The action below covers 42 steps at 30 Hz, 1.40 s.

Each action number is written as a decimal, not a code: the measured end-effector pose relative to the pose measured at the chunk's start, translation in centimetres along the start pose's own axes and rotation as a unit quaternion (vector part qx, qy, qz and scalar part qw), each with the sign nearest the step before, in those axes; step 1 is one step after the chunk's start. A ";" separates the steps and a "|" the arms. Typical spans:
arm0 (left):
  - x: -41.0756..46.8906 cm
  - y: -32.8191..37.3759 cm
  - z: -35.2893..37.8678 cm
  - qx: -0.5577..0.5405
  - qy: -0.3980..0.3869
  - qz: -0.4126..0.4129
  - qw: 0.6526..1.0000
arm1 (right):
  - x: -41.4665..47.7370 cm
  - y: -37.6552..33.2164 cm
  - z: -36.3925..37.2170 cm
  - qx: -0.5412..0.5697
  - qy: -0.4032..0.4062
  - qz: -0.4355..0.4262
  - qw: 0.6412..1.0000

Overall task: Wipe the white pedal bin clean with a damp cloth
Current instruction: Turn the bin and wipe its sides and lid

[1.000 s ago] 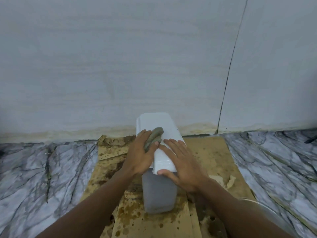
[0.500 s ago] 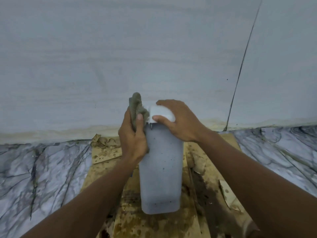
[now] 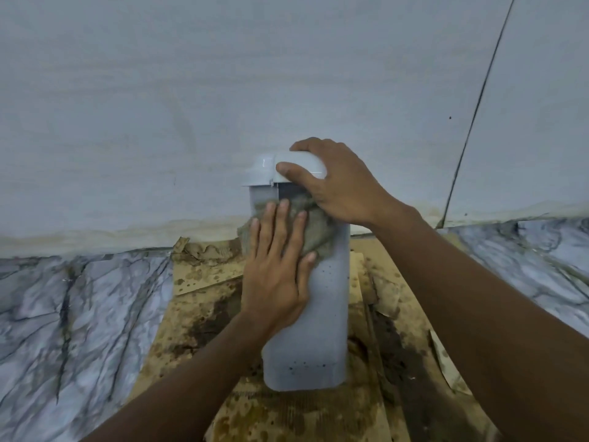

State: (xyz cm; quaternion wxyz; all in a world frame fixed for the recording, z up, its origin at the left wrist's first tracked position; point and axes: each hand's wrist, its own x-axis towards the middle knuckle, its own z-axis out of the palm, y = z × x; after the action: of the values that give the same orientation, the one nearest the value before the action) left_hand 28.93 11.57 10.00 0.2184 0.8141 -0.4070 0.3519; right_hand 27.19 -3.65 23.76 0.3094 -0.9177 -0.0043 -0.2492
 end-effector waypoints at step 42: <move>-3.3 0.3 0.6 0.086 -0.116 0.212 0.967 | -0.4 0.6 0.0 0.042 0.011 0.021 0.999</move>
State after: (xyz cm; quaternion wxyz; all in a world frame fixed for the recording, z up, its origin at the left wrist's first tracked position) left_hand 27.52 12.65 7.16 0.0196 0.7605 -0.5609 0.3266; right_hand 26.94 -4.09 23.20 0.3532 -0.9009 0.0081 -0.2521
